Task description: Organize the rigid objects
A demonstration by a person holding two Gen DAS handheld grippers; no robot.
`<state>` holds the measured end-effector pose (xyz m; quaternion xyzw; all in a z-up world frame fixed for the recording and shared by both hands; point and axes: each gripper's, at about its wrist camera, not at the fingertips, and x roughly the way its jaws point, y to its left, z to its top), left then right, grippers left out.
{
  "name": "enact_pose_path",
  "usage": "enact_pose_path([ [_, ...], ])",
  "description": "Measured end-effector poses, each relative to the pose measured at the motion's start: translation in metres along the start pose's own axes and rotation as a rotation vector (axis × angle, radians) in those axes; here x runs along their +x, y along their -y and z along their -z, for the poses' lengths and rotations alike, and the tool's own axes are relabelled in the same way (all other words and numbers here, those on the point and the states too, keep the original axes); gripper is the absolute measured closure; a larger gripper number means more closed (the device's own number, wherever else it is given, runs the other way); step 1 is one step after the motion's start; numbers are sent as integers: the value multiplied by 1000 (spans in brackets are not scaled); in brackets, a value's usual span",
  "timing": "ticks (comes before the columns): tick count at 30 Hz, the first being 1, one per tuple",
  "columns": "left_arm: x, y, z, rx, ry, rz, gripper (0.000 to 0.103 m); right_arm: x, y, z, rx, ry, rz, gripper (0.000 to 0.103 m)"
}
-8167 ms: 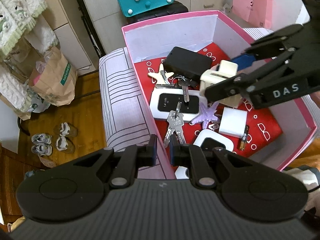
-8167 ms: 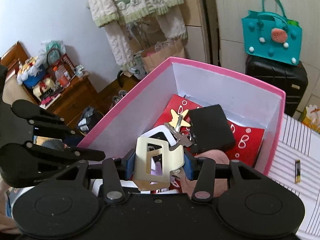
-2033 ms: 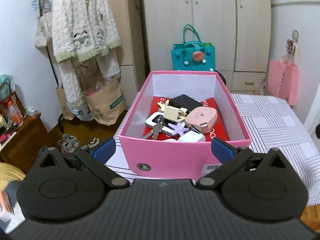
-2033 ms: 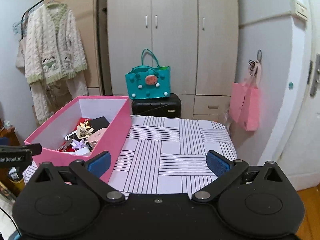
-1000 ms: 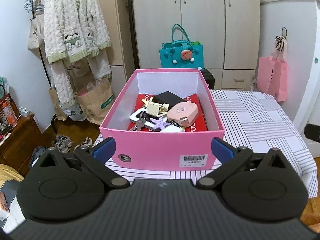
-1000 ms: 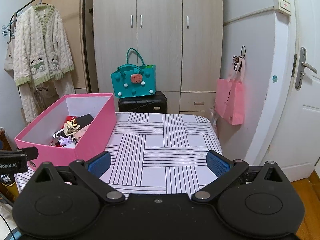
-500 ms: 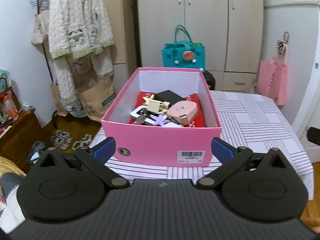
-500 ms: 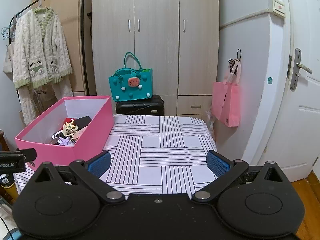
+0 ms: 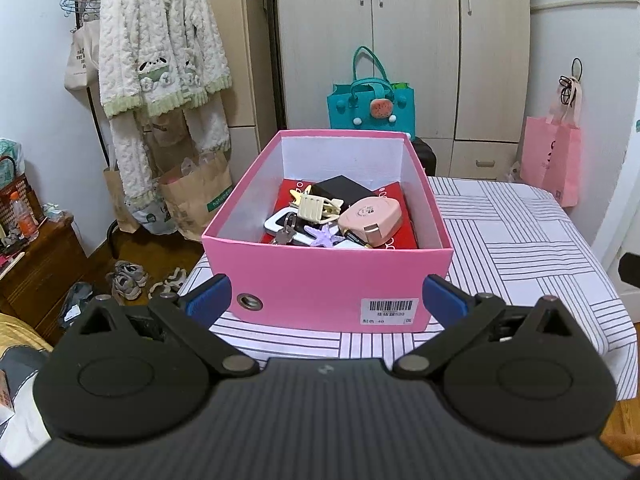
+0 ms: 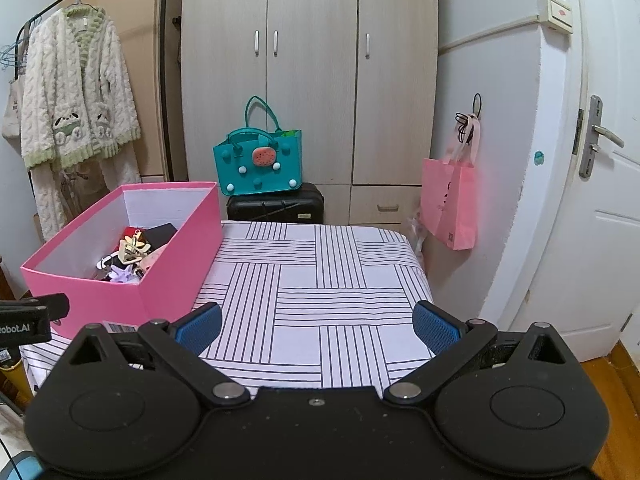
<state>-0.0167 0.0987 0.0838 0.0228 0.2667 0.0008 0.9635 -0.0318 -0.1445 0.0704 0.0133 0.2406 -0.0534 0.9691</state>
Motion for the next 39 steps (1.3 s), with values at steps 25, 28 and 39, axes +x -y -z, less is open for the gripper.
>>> enact_pose_path([
  [25, 0, -2, -4, 25, 42, -4, 0, 6, -1, -3, -4, -10, 4, 0],
  [28, -1, 0, -4, 34, 45, -10, 0, 7, 0, -3, -3, -12, 5, 0],
  [39, 1, 2, -4, 35, 41, -39, 0, 7, -1, -2, -4, -15, 4, 0],
])
